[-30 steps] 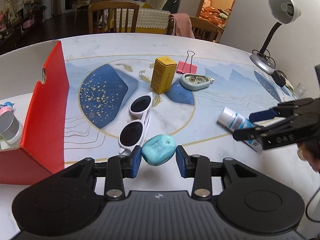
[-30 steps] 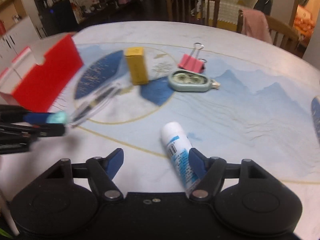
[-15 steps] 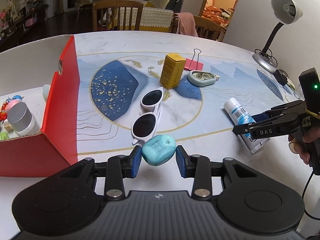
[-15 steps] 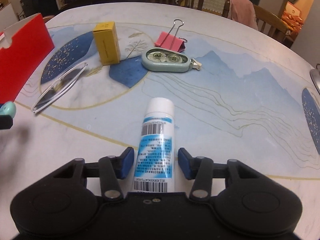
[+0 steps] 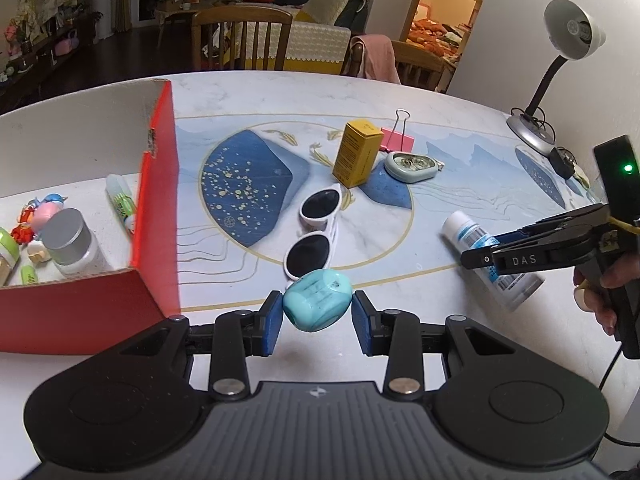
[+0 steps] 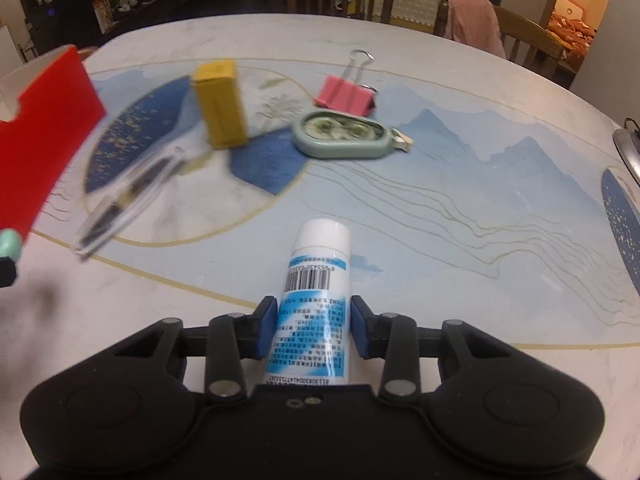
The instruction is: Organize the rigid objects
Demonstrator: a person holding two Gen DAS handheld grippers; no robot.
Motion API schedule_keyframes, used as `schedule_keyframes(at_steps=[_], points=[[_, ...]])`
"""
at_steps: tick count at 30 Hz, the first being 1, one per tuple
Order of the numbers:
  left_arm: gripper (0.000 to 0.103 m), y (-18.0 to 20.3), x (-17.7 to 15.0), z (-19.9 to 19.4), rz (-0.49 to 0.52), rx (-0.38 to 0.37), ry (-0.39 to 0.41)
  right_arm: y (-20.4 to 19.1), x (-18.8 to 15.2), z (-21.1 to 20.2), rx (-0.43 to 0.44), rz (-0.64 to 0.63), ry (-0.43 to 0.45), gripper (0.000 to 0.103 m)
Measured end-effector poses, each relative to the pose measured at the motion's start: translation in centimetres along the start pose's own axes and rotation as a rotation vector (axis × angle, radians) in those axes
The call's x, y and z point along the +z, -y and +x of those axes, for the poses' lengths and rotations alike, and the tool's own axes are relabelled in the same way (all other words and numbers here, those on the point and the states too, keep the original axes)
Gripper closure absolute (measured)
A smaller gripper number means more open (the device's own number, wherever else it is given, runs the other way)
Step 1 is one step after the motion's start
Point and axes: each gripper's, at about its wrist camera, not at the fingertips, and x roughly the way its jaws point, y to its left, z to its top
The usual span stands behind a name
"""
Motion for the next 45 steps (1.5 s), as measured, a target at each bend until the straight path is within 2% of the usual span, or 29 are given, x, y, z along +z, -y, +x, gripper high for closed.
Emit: schedule_keyframes(at_steps=[8,15,18,21,25,28,33,45], points=[[0.067,-2.3,0.7,-2.0,-0.003,-0.003,0.035,-5.0,1.7,-3.7,0.107,-0.023,0.061,0.077],[0.067,-5.0,1.3,-4.3,-0.003,-0.004,0.074,-9.2,2.8,-6.4,0.169,-0.042,0.105,0.078],[0.067,-6.0,1.5,-5.4,0.0,-0.056,0.084,-11.0,3.4,-7.5,0.19,-0.053,0.129,0.078],[0.067,-6.1,1.8,-6.5,0.035,-0.057,0.102,-12.7,4.1,-8.5,0.202,-0.065,0.161,0.078],[0.067,-7.6,2.7,-8.2,0.032,-0.076,0.139,-14.6,5.4,-9.9,0.213,-0.074,0.206,0.078],[0.067,-9.4,3.4,-9.2,0.023,-0.059,0.169,-16.1,6.6,-10.5,0.22,-0.086,0.231,0.078],[0.067,-13.2,4.3,-10.2,0.011,0.019,0.187,-19.1,8.2,-10.8,0.236,-0.124,0.263,0.078],[0.067,-21.5,5.0,-9.3,-0.027,0.169,0.117,-25.6,11.8,-7.0,0.257,-0.191,0.257,0.078]])
